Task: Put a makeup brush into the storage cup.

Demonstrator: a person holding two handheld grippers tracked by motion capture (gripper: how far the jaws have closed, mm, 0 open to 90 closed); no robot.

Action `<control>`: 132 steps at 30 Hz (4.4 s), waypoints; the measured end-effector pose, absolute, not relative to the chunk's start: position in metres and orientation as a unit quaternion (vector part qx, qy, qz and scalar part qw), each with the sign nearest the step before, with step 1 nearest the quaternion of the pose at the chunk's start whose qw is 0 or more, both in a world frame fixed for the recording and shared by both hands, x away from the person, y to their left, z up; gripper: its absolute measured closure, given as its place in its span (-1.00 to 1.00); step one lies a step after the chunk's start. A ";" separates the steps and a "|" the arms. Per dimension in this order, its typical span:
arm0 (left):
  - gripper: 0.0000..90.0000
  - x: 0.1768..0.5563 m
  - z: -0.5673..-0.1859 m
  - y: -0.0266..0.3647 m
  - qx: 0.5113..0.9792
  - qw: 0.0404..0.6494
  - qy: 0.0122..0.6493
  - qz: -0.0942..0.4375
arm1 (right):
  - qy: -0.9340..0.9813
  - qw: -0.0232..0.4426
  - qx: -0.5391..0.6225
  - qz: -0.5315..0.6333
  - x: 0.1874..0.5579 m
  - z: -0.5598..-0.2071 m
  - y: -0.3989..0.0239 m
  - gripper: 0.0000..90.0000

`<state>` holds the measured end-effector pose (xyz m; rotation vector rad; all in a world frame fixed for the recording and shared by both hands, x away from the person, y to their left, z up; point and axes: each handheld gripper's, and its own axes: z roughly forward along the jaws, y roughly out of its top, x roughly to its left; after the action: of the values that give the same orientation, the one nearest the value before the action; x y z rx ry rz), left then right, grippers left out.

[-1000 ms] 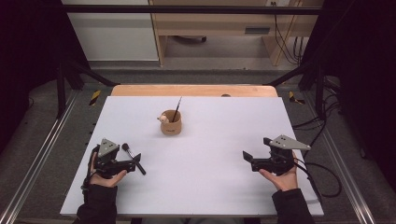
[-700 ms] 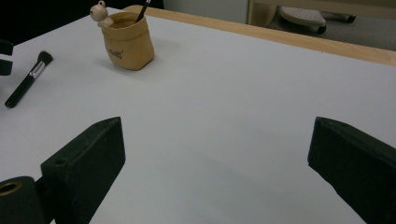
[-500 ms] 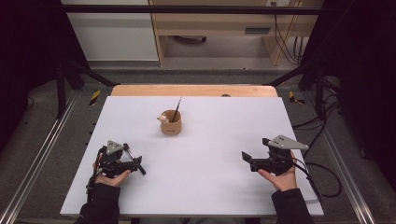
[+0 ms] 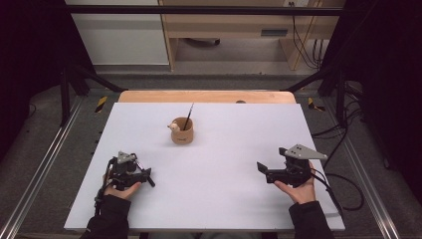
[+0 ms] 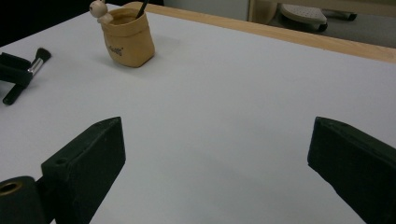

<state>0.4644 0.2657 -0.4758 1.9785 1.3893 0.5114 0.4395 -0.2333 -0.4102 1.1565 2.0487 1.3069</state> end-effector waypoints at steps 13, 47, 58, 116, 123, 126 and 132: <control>0.21 0.462 -0.474 0.268 0.758 0.318 0.535 0.196 | 0.742 0.221 0.420 0.473 0.439 -0.410 -0.233 -0.89; 0.39 0.464 -0.466 0.268 0.796 0.302 0.494 0.175 | 0.745 0.220 0.418 0.471 0.440 -0.411 -0.232 -0.89; -0.10 0.475 -0.441 0.270 0.818 0.294 0.466 0.165 | 0.744 0.218 0.420 0.472 0.440 -0.410 -0.233 -0.89; 0.73 0.506 -0.448 0.253 0.876 0.170 0.443 0.088 | 0.749 0.212 0.419 0.466 0.441 -0.412 -0.232 -0.89; 0.73 0.505 -0.448 0.254 0.882 0.173 0.430 0.092 | 0.749 0.212 0.420 0.466 0.441 -0.412 -0.232 -0.89; 0.73 0.503 -0.446 0.255 0.880 0.179 0.429 0.097 | 0.751 0.211 0.418 0.466 0.441 -0.412 -0.231 -0.89; 0.73 0.498 -0.436 0.256 0.878 0.195 0.422 0.114 | 0.750 0.210 0.419 0.467 0.441 -0.412 -0.231 -0.89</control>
<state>0.4975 0.2557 -0.4357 2.4621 1.1826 0.3198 0.4406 -0.2314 -0.4119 1.1641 2.0837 1.2993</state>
